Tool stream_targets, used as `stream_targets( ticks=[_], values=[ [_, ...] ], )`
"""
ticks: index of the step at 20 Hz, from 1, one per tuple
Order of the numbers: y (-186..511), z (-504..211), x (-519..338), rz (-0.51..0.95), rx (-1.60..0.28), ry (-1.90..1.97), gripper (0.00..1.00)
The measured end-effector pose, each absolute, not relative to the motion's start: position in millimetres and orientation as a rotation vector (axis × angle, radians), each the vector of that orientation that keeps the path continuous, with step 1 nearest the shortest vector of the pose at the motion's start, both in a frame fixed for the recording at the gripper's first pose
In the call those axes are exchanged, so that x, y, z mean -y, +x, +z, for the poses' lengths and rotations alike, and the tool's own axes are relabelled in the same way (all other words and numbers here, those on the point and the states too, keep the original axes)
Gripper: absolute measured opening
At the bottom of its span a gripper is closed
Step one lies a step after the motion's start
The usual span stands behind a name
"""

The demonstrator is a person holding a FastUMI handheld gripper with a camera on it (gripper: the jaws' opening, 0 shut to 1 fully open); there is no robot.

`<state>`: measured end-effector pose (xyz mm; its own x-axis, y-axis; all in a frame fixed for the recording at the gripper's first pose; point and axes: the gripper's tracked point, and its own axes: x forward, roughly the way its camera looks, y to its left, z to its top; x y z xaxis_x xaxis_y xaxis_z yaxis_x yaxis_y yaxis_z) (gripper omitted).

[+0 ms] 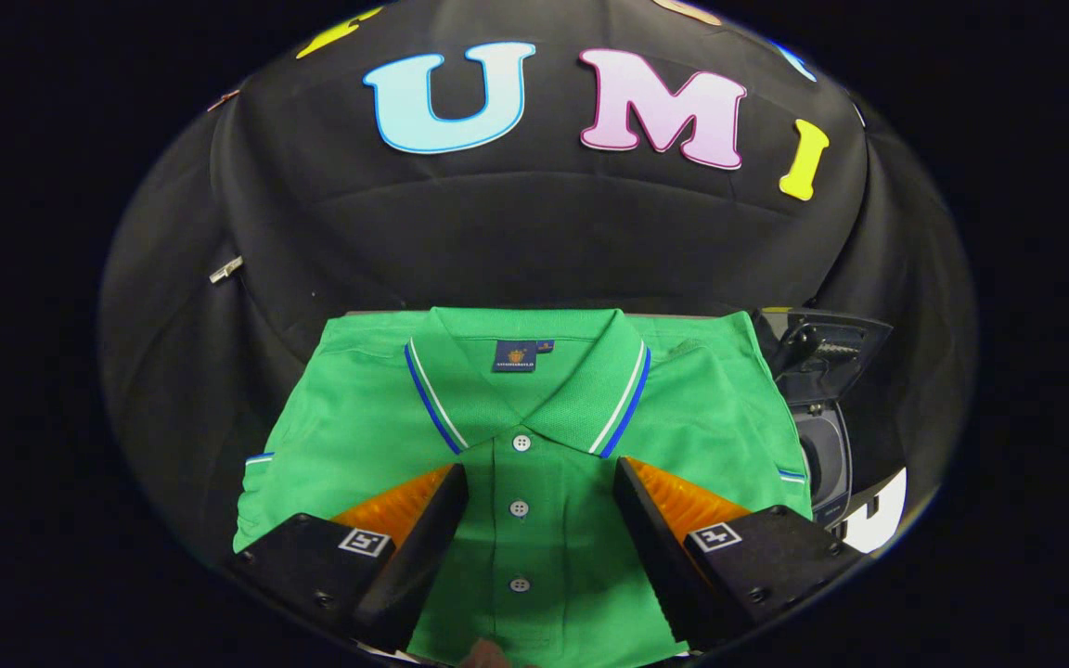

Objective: Put the clothes into the washing machine and then close the washing machine lid.

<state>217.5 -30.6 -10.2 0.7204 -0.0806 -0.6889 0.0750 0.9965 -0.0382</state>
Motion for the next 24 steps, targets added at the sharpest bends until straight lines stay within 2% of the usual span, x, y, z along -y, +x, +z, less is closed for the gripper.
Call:
stream_targets(
  ticks=[7, 9, 11, 15, 21, 22, 24],
  values=[
    [221.3, -15.5, 34.6, -0.112, -0.957, -0.005, 1.0],
    [220.9, -13.5, 39.3, -0.136, -0.974, 0.005, 0.96],
    [222.5, -12.6, 47.5, -0.161, -0.971, 0.003, 0.82],
    [220.7, -11.2, 56.7, -0.173, -0.945, -0.001, 0.4],
    [224.4, -11.3, 59.2, -0.163, -0.958, 0.019, 0.4],
    [225.7, -11.7, 59.9, -0.154, -0.947, 0.022, 0.08],
    [224.3, -9.9, 59.0, -0.156, -0.93, 0.033, 0.08]
  ],
)
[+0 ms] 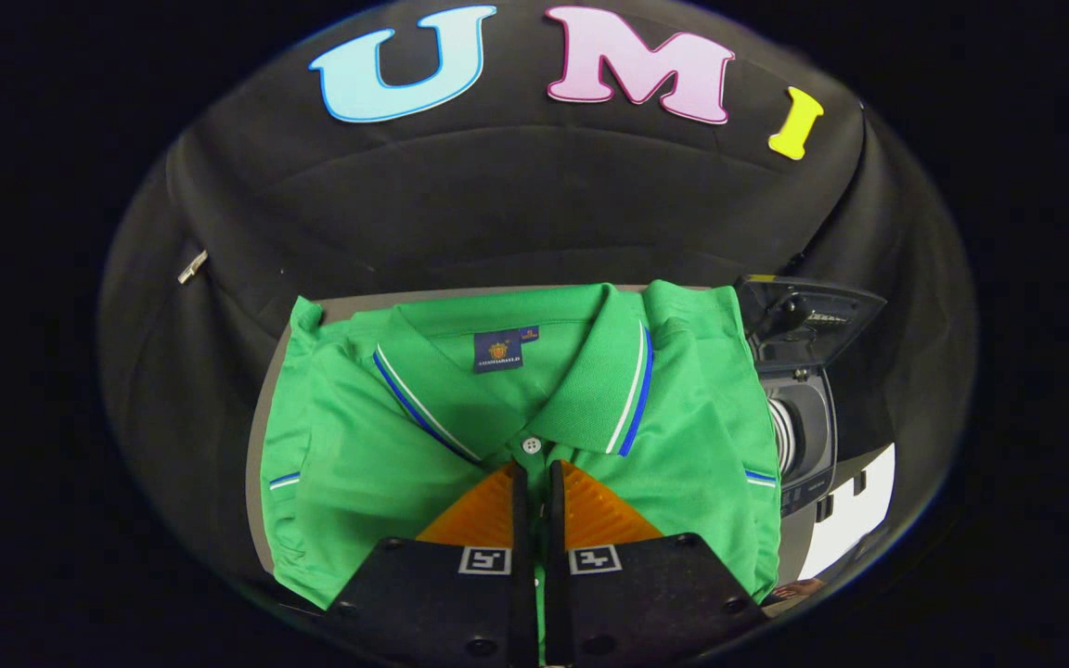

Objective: Put the clothes into the washing machine and then close the washing machine lid.

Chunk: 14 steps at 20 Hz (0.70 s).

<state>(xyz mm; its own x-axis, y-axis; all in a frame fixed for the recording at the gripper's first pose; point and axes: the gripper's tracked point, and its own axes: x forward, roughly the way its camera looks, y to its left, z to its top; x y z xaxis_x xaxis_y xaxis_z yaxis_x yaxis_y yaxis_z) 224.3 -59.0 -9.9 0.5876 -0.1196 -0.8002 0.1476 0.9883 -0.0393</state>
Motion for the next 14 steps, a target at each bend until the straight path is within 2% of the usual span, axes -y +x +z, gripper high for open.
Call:
stream_targets(
  ticks=[14],
  values=[
    [210.4, 11.9, 48.0, -0.159, -0.711, -0.018, 0.08]
  ],
)
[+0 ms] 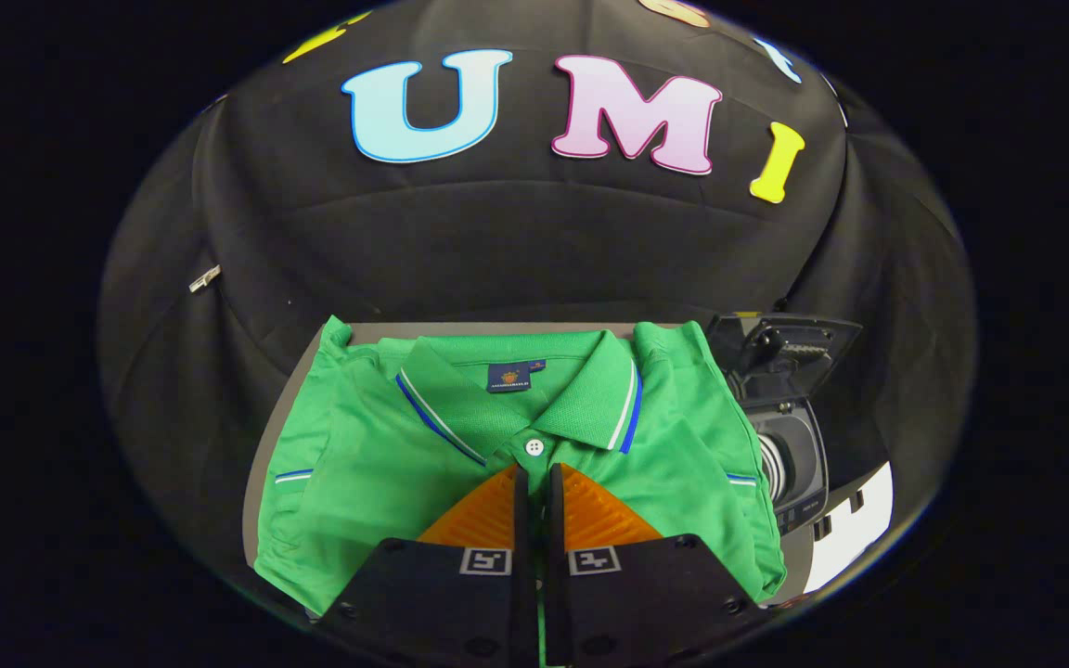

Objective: Put the clothes into the washing machine and then close the washing machine lid.

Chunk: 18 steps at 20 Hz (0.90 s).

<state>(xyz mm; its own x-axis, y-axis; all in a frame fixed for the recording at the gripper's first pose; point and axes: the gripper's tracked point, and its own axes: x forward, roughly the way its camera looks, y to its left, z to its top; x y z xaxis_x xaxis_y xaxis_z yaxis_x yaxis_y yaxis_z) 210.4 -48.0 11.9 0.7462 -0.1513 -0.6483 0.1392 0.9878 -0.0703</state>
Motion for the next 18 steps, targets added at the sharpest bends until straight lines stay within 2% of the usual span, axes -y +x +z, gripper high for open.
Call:
stream_targets(
  ticks=[6, 18],
  values=[
    [205.7, 6.4, 41.3, -0.139, -0.703, -0.033, 0.08],
    [200.1, 85.7, 21.2, -0.121, -0.44, -0.08, 0.08]
  ],
)
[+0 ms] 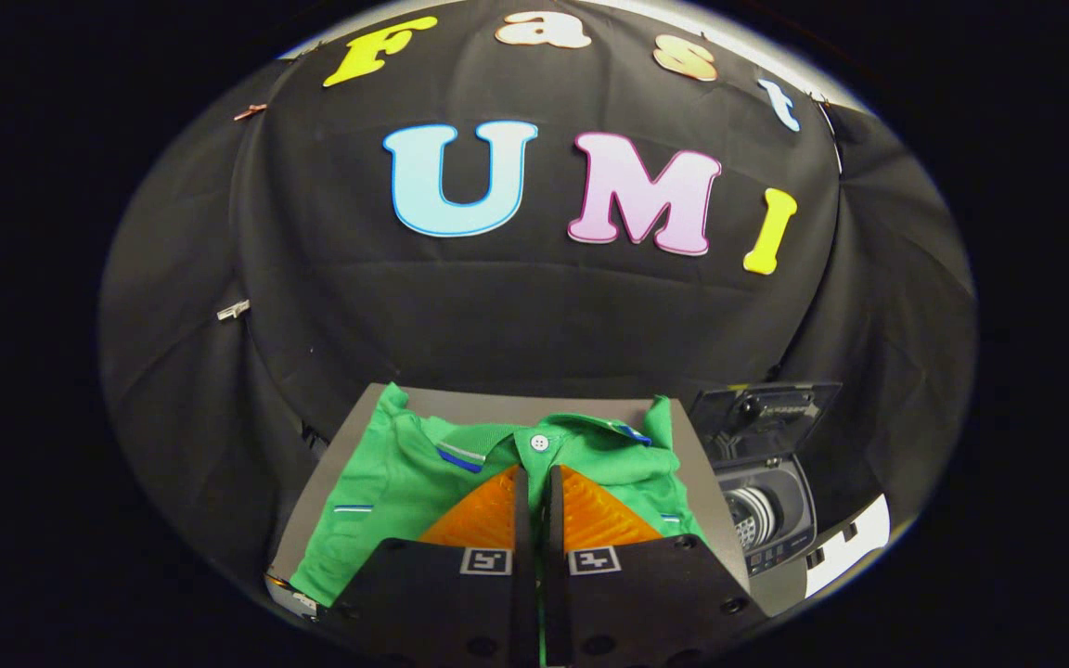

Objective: Put the clothes into the washing machine and then close the washing machine lid.

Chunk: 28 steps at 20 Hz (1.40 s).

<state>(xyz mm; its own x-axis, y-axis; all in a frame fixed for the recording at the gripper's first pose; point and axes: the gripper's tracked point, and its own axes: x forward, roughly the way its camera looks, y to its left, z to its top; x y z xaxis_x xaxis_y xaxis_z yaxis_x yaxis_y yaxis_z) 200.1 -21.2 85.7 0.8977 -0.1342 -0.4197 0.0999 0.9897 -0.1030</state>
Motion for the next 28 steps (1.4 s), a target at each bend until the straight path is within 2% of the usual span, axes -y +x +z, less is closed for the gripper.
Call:
stream_targets(
  ticks=[15, 28],
  values=[
    [171.8, 145.3, 24.8, -0.157, -0.275, -0.12, 0.07],
    [169.8, 153.8, 52.8, -0.208, -0.26, -0.089, 0.07]
  ],
)
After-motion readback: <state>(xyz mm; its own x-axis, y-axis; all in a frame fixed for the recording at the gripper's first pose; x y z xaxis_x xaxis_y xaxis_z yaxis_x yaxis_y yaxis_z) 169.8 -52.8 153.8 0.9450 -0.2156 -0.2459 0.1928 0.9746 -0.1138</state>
